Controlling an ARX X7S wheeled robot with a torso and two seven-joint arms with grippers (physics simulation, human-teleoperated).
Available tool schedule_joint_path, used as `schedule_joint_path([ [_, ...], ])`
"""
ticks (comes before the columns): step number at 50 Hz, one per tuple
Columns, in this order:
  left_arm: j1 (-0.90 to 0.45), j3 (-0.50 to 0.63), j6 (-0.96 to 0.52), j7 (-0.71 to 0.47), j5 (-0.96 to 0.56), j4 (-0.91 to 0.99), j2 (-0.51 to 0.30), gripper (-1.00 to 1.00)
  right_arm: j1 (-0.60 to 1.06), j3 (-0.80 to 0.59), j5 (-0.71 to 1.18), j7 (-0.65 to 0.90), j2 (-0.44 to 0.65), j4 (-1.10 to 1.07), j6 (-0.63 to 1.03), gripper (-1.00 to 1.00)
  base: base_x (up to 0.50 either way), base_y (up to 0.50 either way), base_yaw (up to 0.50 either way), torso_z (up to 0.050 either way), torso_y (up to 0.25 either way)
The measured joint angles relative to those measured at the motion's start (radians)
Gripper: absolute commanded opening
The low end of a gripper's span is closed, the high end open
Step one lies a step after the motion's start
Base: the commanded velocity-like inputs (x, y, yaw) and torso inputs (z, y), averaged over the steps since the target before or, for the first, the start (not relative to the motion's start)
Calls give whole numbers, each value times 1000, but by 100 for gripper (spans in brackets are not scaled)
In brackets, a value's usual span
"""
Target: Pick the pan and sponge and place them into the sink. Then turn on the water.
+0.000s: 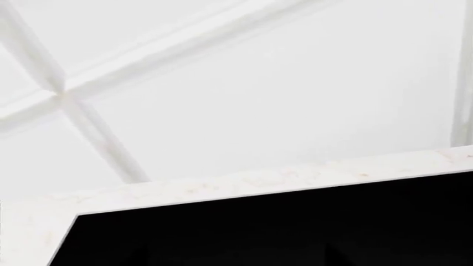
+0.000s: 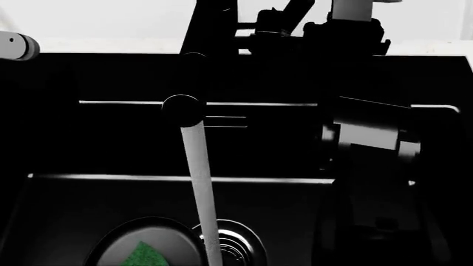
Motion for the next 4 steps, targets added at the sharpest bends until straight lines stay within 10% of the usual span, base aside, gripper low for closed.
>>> schedule_joint_path([
  [4,0,-1,-1,-2,-1,2,-1,100,-2,10,1,-2,0,-1,2,100,0,0,0,0,-3],
])
